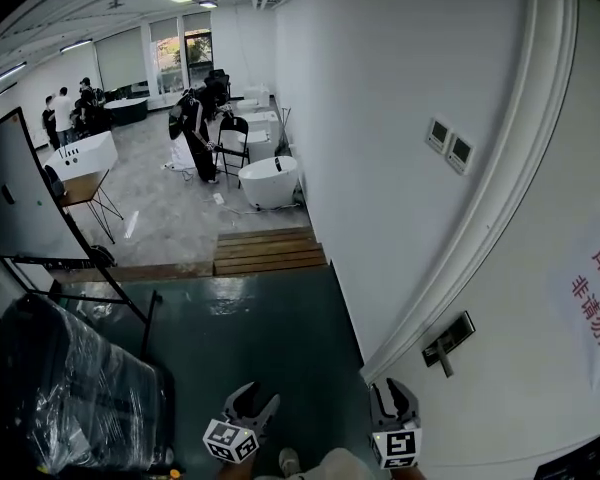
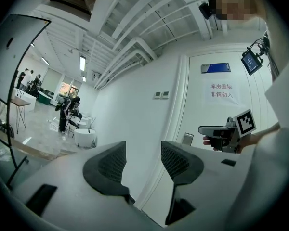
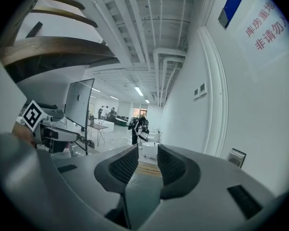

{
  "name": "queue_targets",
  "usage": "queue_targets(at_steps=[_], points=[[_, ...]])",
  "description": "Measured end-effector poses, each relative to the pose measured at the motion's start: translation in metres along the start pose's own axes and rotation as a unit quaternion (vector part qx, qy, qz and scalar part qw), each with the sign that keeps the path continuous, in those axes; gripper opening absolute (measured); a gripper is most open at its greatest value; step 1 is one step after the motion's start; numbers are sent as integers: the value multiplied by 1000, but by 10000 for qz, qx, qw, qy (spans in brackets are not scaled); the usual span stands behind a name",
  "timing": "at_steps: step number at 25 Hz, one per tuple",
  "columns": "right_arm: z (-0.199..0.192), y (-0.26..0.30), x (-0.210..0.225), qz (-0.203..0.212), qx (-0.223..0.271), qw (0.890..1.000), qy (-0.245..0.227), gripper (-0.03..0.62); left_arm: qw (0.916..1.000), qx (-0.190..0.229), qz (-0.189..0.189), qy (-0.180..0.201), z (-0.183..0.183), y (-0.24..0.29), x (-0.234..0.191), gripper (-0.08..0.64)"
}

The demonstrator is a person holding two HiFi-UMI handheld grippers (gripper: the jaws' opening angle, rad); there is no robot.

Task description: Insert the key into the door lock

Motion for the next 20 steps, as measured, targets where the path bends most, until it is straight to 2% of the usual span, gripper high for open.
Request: queue_targets(at_steps=[4,8,14,20], points=[[0,-13,-17,339,-9,9994,-47,109,9997,86,205,-74,-8,-25,6,224],[-1,-32,-18,503,126,9986,-61,109,9994,147,324,-7,-15,-46,28,224],[5,-80,-13,871,268,9958,-54,109,9993,117,343,111,-25,-71,85,225],[3,-142,-5,935,436,9947,11,109,9990,139,430,7,-50,-104,148,225]])
Point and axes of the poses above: the fingertips, and each gripper's own axes: y forward along the fingers, x to its right, z out of its top, the point moved 7 cm from there along -y, backward along the fingers, and after that the axes turned 8 degrees about -x, right-handed, at the moved point
